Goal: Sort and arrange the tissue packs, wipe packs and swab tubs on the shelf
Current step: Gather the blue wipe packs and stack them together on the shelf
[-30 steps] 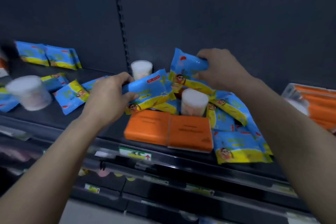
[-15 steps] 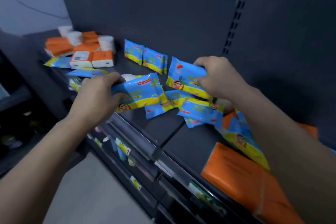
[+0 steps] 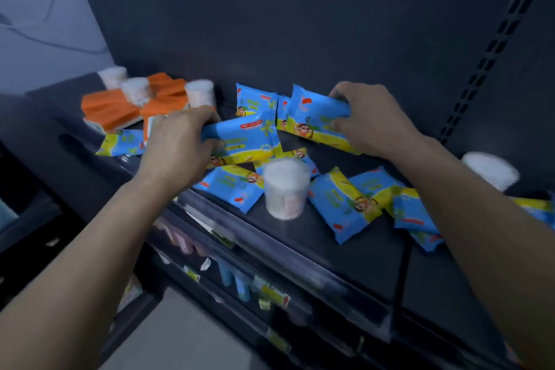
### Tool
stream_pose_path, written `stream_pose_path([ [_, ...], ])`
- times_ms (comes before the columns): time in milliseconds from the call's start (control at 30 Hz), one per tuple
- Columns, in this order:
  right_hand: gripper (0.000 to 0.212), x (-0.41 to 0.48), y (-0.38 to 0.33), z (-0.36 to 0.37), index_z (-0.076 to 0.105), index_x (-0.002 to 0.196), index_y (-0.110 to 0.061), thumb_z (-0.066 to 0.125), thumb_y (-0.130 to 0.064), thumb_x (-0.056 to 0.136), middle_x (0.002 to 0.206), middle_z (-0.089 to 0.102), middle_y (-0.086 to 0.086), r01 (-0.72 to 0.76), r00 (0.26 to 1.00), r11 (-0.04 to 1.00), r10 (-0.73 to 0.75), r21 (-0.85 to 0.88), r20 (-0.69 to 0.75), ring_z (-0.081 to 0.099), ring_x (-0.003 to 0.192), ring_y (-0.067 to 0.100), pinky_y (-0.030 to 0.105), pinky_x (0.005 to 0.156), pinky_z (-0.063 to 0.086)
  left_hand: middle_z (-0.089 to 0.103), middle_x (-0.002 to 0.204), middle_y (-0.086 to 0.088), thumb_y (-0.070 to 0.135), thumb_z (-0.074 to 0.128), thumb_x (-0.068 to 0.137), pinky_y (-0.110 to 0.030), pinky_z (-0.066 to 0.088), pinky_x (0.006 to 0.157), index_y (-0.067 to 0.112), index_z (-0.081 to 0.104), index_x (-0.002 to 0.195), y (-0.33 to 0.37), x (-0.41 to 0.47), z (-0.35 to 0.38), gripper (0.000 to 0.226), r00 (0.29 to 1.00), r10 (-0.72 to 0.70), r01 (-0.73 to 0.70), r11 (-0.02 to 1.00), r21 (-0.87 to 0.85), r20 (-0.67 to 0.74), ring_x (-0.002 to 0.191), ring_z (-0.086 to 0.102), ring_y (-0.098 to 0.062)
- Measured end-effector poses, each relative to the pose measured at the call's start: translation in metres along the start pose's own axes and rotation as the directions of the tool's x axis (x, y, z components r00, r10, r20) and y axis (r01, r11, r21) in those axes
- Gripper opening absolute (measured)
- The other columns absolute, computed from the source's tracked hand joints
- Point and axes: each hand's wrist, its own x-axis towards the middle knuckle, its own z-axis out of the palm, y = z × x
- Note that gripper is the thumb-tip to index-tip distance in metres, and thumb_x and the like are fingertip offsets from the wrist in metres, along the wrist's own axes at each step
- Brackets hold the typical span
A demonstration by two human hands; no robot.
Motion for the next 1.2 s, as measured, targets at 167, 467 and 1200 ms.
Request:
stream_pose_path([
  [167,0.029,0.023,-0.037,0.021,0.057,0.111,-0.018,0.057,-0.011,0.084,0.105,0.062,0.009,-0.112,0.994,0.993,0.113,-0.041,0.011,0.057,0.094,0.031,0.036,0.075,0.048,0.061,0.076,-0.003,0.012,0.072,0.073,-0.041,0.042,0.079,0.014,0.061,0.088,-0.048,0.043,-0.005,0.018,0.993,0.106,-0.103,0.994,-0.04,0.061,0.083,0.057,-0.033],
  [467,0.029,0.064,-0.022,0.038,0.057,0.11,-0.017,0.057,-0.009,0.082,0.103,0.063,0.012,-0.225,0.974,0.966,0.223,-0.127,-0.031,0.057,0.094,0.033,0.038,0.076,0.048,0.065,0.091,-0.01,0.014,0.073,0.072,-0.042,0.04,0.088,0.013,0.064,0.095,-0.066,0.116,0.045,0.025,0.97,0.232,-0.222,0.966,-0.131,0.066,0.092,0.055,-0.034],
  [1200,0.037,0.152,-0.001,0.119,0.059,0.117,-0.029,0.064,-0.018,0.082,0.119,0.059,-0.001,-0.34,0.854,0.858,0.453,-0.385,0.256,0.046,0.117,0.023,0.036,0.095,0.027,0.051,0.118,-0.006,0.018,0.064,0.082,-0.035,0.027,0.088,0.016,0.058,0.116,-0.12,0.237,0.157,0.034,0.769,0.432,-0.472,0.881,-0.039,0.471,0.109,0.051,-0.027],
])
